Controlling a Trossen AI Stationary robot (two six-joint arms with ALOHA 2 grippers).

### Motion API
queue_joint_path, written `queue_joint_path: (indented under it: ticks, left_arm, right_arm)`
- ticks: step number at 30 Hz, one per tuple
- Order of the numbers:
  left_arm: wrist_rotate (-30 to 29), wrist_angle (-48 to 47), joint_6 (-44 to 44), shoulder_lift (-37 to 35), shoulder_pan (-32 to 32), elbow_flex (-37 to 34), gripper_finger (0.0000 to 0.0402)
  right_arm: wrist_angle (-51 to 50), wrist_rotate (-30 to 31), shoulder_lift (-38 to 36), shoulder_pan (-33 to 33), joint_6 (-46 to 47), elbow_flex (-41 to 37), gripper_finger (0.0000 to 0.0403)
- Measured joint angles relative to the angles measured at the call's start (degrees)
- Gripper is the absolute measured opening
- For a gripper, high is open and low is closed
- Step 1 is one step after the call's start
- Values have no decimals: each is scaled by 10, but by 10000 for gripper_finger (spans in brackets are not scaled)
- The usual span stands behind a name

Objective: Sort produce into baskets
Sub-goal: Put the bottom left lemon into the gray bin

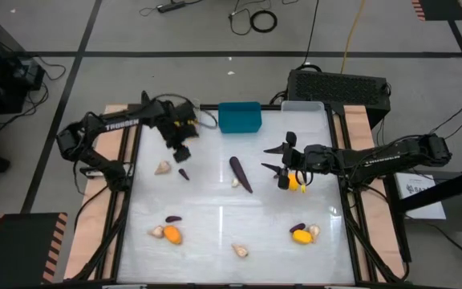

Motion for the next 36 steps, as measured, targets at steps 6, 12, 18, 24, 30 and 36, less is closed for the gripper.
queue_joint_path:
  ticks: [6,12,18,24,30,36]
  left_arm:
    - [12,-1,-37,0,-161,0,216]
    - [-24,24,-107,0,-329,0,216]
    - [-45,78,-134,0,-463,0,216]
    - [-91,97,-210,0,-553,0,216]
    - [-136,125,-265,1,-614,0,216]
    - [-145,150,-264,6,-669,0,216]
  right_arm:
    - [0,0,0,0,0,0,203]
    - [-5,0,0,0,5,0,203]
    - [-5,0,0,0,15,0,203]
    - [-4,0,0,0,15,0,203]
    - [-4,0,0,0,24,0,203]
    - [-1,-3,0,0,53,0,203]
